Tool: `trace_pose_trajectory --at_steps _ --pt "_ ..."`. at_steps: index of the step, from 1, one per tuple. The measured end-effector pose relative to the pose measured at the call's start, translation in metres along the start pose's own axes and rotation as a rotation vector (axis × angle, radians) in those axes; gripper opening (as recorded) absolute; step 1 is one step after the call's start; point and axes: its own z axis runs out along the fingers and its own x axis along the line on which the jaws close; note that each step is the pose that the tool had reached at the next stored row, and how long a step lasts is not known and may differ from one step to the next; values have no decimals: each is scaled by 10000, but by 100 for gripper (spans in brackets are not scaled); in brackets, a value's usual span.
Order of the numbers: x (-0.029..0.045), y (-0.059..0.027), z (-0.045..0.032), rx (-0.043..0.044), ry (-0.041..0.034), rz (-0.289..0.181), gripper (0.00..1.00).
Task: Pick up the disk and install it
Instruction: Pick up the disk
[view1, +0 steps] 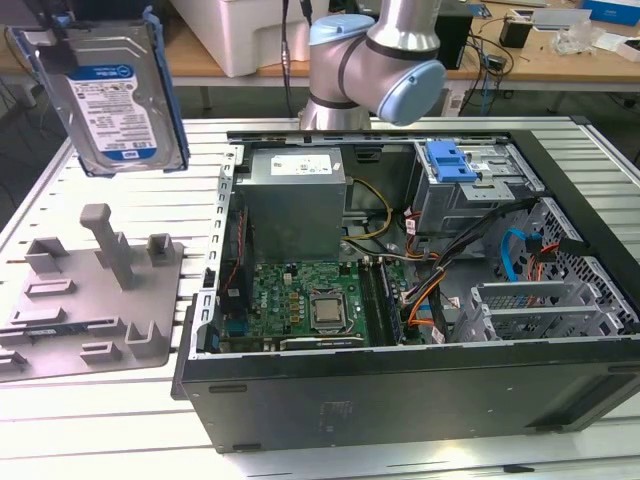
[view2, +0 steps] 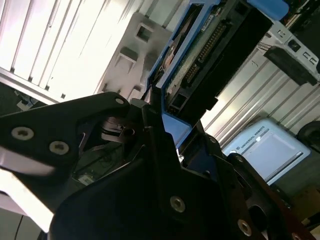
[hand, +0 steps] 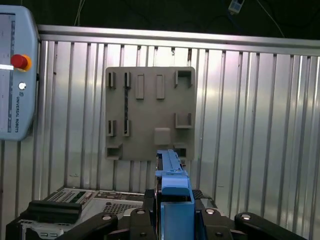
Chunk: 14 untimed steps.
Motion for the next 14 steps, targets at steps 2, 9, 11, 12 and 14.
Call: trace_pose_trajectory --at_steps 2,9,11,12,14 --pt "38 -81 -6 -5 -10 3 36" --pt "168 -363 -26 -26 -34 2 36" --pt "218 -463 -31 -38 -42 0 36" --pt "238 -502 -33 -43 -45 1 36" --pt "305 -626 -37 -60 -56 1 36"
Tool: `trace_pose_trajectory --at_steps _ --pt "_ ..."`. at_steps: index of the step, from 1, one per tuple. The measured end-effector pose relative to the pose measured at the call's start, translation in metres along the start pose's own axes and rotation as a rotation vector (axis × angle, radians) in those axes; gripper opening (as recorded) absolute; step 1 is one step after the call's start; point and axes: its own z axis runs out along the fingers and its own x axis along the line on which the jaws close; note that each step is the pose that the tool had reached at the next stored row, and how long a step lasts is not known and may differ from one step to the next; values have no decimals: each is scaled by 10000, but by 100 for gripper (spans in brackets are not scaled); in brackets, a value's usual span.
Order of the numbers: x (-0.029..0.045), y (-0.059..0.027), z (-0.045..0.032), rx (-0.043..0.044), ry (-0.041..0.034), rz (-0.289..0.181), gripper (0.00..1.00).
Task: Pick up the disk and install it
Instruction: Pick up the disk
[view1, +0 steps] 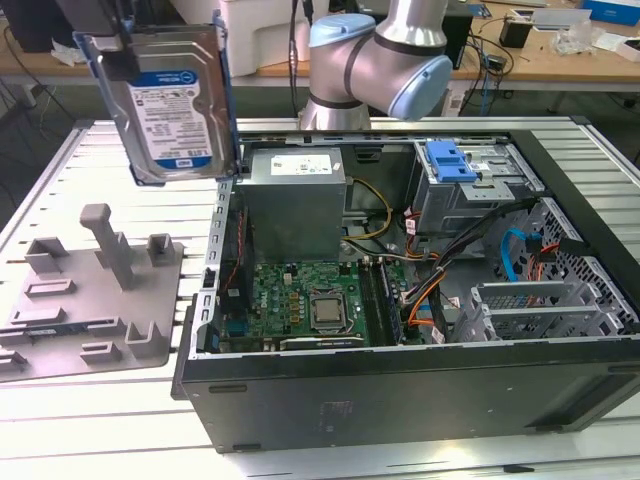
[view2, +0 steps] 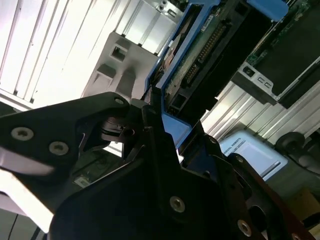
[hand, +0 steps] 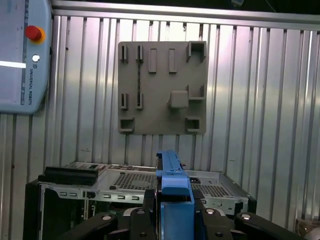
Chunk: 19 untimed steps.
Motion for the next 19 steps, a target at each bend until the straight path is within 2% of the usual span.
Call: trace_pose_trajectory --at_steps 6,11,19 --pt "123 -220 -3 -32 -25 -3 36" --pt "271 -454 -16 -82 -38 -4 36" --pt "466 -729 -36 -145 -44 -3 36"
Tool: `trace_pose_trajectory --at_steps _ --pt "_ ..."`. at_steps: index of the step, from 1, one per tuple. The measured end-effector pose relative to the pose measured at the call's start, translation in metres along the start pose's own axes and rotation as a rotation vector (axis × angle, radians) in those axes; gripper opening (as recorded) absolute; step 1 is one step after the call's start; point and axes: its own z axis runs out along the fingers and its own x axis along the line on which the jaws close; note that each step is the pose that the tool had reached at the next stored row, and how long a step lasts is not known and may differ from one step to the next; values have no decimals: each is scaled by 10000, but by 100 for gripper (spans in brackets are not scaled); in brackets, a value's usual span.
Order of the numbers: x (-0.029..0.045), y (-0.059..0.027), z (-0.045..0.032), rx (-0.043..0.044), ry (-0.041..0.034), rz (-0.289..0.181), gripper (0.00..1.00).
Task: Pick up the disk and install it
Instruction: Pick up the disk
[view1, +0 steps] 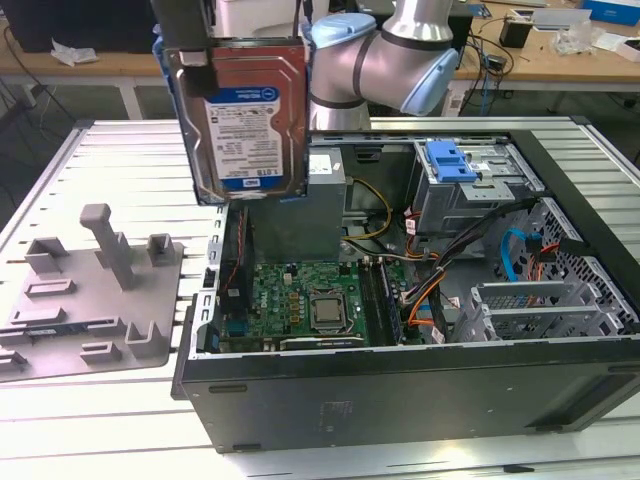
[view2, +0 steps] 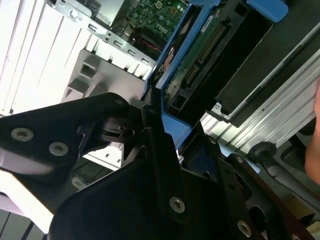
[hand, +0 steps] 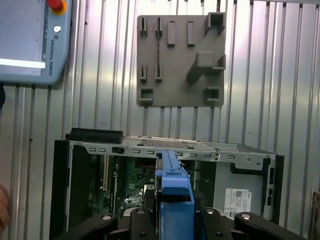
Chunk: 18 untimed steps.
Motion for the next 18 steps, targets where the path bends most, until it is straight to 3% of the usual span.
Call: trace_pose_trajectory --at_steps 9,13,18 --pt "207 -317 -14 -61 -12 -3 36" --pt "335 -527 -18 -98 -22 -5 36" --pt "443 -730 -18 -124 -34 -4 36"
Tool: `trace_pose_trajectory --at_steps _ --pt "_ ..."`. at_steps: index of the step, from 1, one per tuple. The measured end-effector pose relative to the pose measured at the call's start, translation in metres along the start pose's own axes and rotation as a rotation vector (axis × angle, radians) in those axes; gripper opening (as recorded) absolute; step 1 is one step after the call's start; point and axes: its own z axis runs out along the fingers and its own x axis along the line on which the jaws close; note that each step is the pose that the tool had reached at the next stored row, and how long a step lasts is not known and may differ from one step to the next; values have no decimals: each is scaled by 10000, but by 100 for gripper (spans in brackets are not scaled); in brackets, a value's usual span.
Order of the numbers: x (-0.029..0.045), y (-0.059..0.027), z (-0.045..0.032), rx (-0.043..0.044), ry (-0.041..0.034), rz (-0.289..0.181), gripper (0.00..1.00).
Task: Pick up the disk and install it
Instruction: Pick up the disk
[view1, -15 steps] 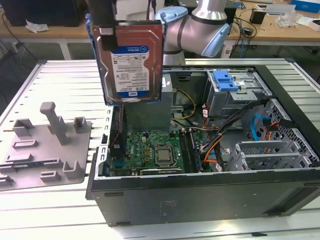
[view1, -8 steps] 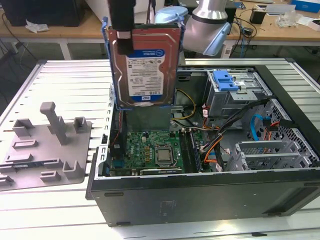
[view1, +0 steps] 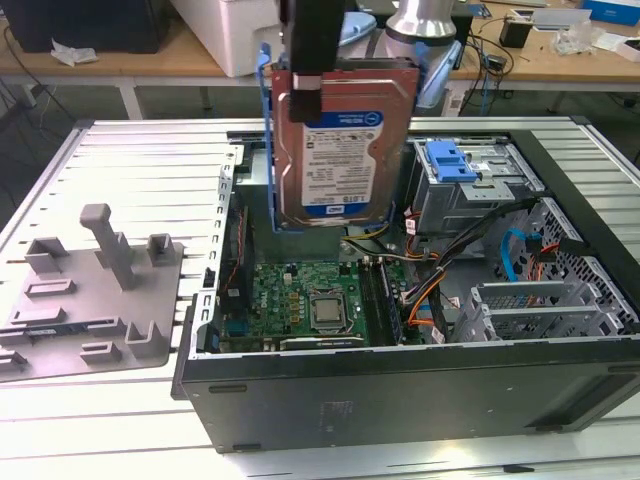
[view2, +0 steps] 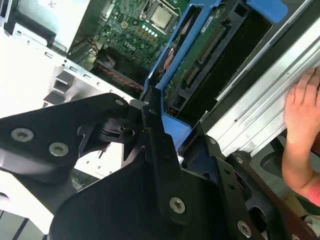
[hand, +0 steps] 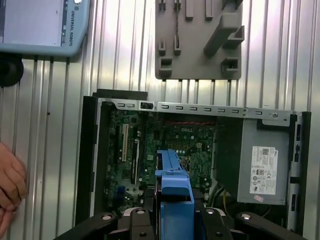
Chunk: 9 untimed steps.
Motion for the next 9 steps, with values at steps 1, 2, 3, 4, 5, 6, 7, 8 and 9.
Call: trace_pose_trajectory --at_steps 1,2,3,4,5,6,7,8,9 --pt "15 -31 0 -3 -2 -1 36" --pt "65 -130 -2 -12 -8 -1 36" --pt "90 -181 -3 -15 -11 -3 36" --pt "104 -211 -3 -17 -13 -2 36" --pt "117 -239 -4 -19 -15 -1 36" --pt "142 -291 -5 -21 -19 -2 36" --pt "155 -319 -5 -22 -21 -3 36" --pt "169 -350 -5 -24 -24 -3 36" --pt "188 -390 -6 -26 -27 -1 36"
